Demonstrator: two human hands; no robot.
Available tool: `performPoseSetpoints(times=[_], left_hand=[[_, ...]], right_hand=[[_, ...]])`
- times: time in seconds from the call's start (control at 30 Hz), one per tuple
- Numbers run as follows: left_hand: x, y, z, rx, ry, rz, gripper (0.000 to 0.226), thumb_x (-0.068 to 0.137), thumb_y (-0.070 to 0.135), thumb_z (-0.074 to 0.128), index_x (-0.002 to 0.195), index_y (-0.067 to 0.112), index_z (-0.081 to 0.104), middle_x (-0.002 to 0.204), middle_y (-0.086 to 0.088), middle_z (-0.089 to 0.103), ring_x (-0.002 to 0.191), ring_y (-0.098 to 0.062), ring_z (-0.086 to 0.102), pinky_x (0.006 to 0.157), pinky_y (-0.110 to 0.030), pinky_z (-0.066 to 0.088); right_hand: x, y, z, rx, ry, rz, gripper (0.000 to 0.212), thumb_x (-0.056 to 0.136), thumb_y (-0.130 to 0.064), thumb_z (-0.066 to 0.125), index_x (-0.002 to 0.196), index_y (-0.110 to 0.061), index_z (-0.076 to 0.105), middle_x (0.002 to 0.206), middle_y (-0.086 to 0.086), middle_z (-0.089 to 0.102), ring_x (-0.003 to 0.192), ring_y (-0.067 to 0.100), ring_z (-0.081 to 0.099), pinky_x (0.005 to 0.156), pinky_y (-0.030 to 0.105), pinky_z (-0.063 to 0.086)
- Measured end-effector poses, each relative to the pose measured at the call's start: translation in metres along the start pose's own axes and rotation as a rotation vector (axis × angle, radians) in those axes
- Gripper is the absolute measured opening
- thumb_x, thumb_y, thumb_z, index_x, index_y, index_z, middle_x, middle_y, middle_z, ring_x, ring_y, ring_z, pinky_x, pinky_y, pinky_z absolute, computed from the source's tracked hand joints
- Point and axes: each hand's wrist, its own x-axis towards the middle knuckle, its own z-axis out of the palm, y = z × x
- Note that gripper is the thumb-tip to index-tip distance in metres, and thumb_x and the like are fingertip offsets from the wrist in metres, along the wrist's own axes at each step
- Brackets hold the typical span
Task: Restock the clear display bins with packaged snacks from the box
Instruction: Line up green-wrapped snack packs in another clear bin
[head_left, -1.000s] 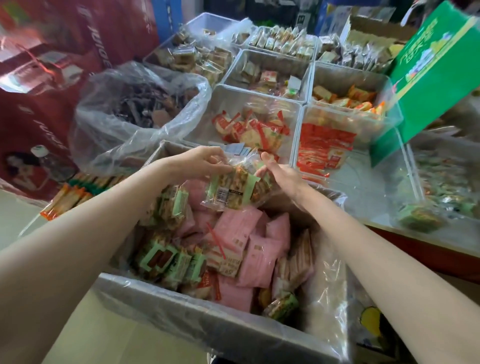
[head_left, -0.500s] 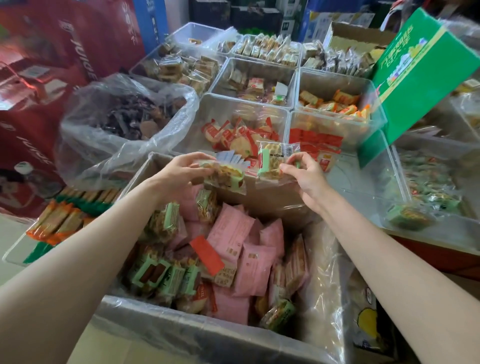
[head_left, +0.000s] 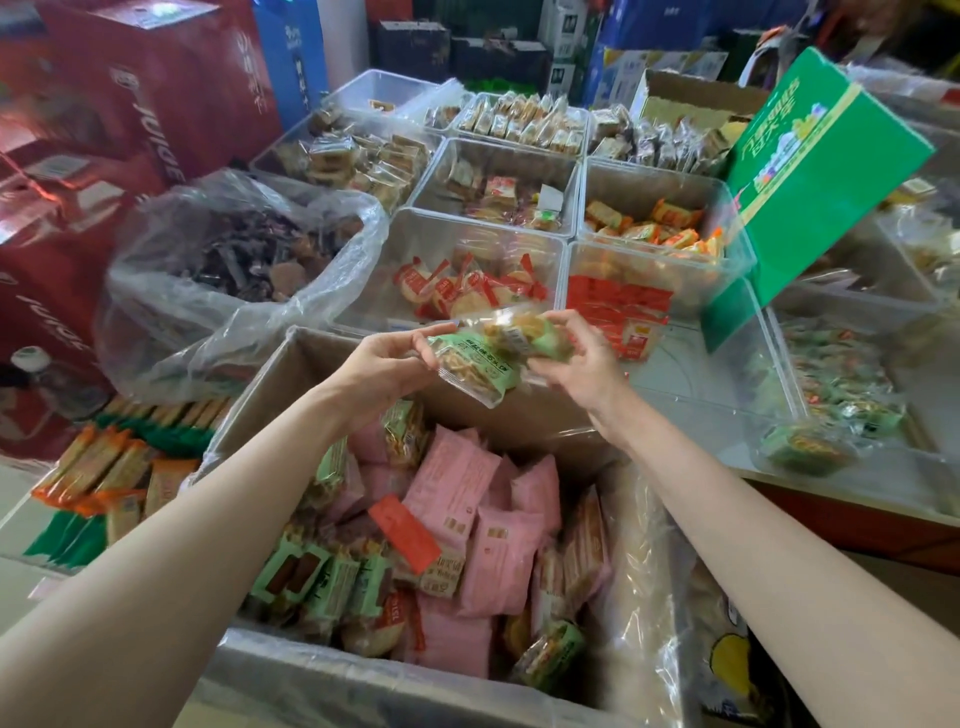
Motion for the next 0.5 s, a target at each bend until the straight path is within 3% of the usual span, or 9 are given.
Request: performPoseSetpoints(times=[0.1, 0.13, 0.2, 0.23, 0.3, 0.4, 0.43, 0.5], left_hand=[[0.004, -0.005, 0.000, -0.097, 0.022, 0.012, 0.049, 0.086, -0.018, 0.044, 0.050, 0.011, 0.061, 0.116, 0.006, 0.062, 0.085, -0.007, 0.069, 0.068, -0.014, 0.054], [0.005, -0.007, 0.000, -0.132, 0.034, 0.010, 0.053, 0.087, -0.018, 0.044, 0.047, 0.013, 0.061, 0.112, 0.007, 0.064, 0.086, -0.008, 0.069, 0.069, -0.015, 0.054], [0.007, -0.010, -0.001, -0.180, 0.045, 0.011, 0.054, 0.088, -0.016, 0.043, 0.047, 0.014, 0.060, 0.104, 0.004, 0.067, 0.085, -0.009, 0.069, 0.070, -0.016, 0.055], [0.008, -0.010, 0.001, -0.208, 0.050, 0.004, 0.052, 0.088, -0.015, 0.043, 0.049, 0.015, 0.060, 0.097, 0.001, 0.069, 0.082, -0.010, 0.068, 0.070, -0.016, 0.055], [0.008, -0.009, 0.004, -0.340, 0.094, -0.036, 0.038, 0.088, -0.008, 0.044, 0.060, 0.013, 0.060, 0.078, -0.004, 0.067, 0.069, -0.011, 0.065, 0.067, -0.016, 0.053], [0.011, -0.009, 0.013, -0.552, 0.102, -0.128, 0.017, 0.088, 0.010, 0.044, 0.079, 0.006, 0.057, 0.077, -0.010, 0.062, 0.065, -0.013, 0.059, 0.068, -0.018, 0.046], [0.012, -0.012, 0.016, -0.514, 0.077, -0.130, 0.014, 0.090, 0.013, 0.049, 0.086, 0.003, 0.058, 0.084, -0.014, 0.064, 0.071, -0.015, 0.060, 0.074, -0.020, 0.046], [0.013, -0.014, 0.017, -0.401, 0.039, -0.103, 0.016, 0.088, 0.017, 0.060, 0.092, 0.002, 0.056, 0.090, -0.013, 0.069, 0.076, -0.016, 0.066, 0.078, -0.025, 0.052]], right_hand=[[-0.007, -0.004, 0.003, 0.228, -0.311, 0.175, 0.016, 0.082, -0.033, 0.067, 0.098, -0.034, 0.065, 0.125, 0.003, 0.055, 0.108, 0.025, 0.057, 0.091, 0.046, 0.049], [-0.007, -0.002, 0.002, 0.315, -0.291, 0.216, 0.016, 0.083, -0.035, 0.065, 0.096, -0.026, 0.066, 0.119, 0.003, 0.060, 0.106, 0.024, 0.059, 0.088, 0.043, 0.050], [-0.005, 0.001, 0.003, 0.292, -0.086, 0.140, 0.008, 0.079, -0.026, 0.072, 0.085, -0.022, 0.067, 0.112, 0.005, 0.064, 0.111, 0.027, 0.057, 0.090, 0.040, 0.049], [-0.002, 0.004, 0.003, 0.242, 0.001, 0.098, 0.014, 0.076, -0.021, 0.075, 0.085, -0.025, 0.066, 0.118, 0.006, 0.061, 0.118, 0.028, 0.053, 0.097, 0.042, 0.046], [0.001, 0.007, 0.004, 0.224, 0.007, 0.078, 0.045, 0.072, -0.012, 0.078, 0.107, -0.032, 0.057, 0.136, 0.007, 0.047, 0.127, 0.025, 0.043, 0.104, 0.043, 0.040], [0.000, 0.005, 0.010, 0.283, -0.087, 0.107, 0.094, 0.072, -0.003, 0.076, 0.145, -0.028, 0.023, 0.140, 0.006, 0.044, 0.124, 0.020, 0.047, 0.082, 0.026, 0.051], [0.000, 0.005, 0.011, 0.312, -0.117, 0.123, 0.096, 0.072, 0.000, 0.074, 0.147, -0.022, 0.020, 0.138, 0.007, 0.048, 0.120, 0.019, 0.051, 0.076, 0.023, 0.052], [0.000, 0.005, 0.012, 0.383, -0.141, 0.155, 0.083, 0.070, 0.003, 0.072, 0.142, -0.011, 0.033, 0.129, 0.010, 0.057, 0.114, 0.019, 0.057, 0.078, 0.024, 0.052]])
